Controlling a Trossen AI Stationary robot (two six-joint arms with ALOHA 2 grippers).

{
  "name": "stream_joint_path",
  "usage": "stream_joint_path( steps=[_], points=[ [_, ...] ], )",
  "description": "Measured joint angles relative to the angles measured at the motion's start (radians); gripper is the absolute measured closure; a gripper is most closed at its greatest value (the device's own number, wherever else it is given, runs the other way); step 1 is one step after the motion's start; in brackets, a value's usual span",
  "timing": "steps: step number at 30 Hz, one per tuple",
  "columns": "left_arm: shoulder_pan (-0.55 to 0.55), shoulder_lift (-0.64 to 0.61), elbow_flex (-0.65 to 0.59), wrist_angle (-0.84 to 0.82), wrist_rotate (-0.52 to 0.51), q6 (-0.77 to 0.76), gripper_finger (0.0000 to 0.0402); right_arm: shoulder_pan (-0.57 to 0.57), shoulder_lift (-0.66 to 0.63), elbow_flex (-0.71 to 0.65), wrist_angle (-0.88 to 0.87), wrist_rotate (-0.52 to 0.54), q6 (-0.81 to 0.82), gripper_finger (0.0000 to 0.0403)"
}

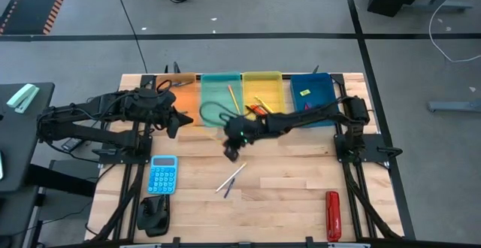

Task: Sort crayons/erasers/pens/pencils in bins
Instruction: Put the yellow pencil into the green bin

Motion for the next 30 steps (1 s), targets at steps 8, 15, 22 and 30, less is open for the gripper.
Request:
stream_joint_path(
  steps=[8, 15, 22, 30],
  points=[
    [0.001, 0.0, 0.0, 0.009, -0.013, 0.0, 0.0374, -0.201, 0.01, 0.081, 0.006, 0.178, 0.099, 0.0362],
    [-0.004, 0.0, 0.0, 0.008, -0.013, -0.012, 0.0389, -0.342, 0.015, 0.079, 0.003, 0.109, 0.017, 0.0362],
    [-0.006, 0.0, 0.0, 0.007, -0.013, -0.015, 0.0383, -0.364, 0.072, 0.079, 0.048, 0.045, 0.079, 0.0362],
    [-0.006, 0.0, 0.0, 0.006, -0.013, -0.037, 0.0381, -0.334, 0.158, 0.079, 0.06, -0.001, 0.231, 0.0362]
  ],
)
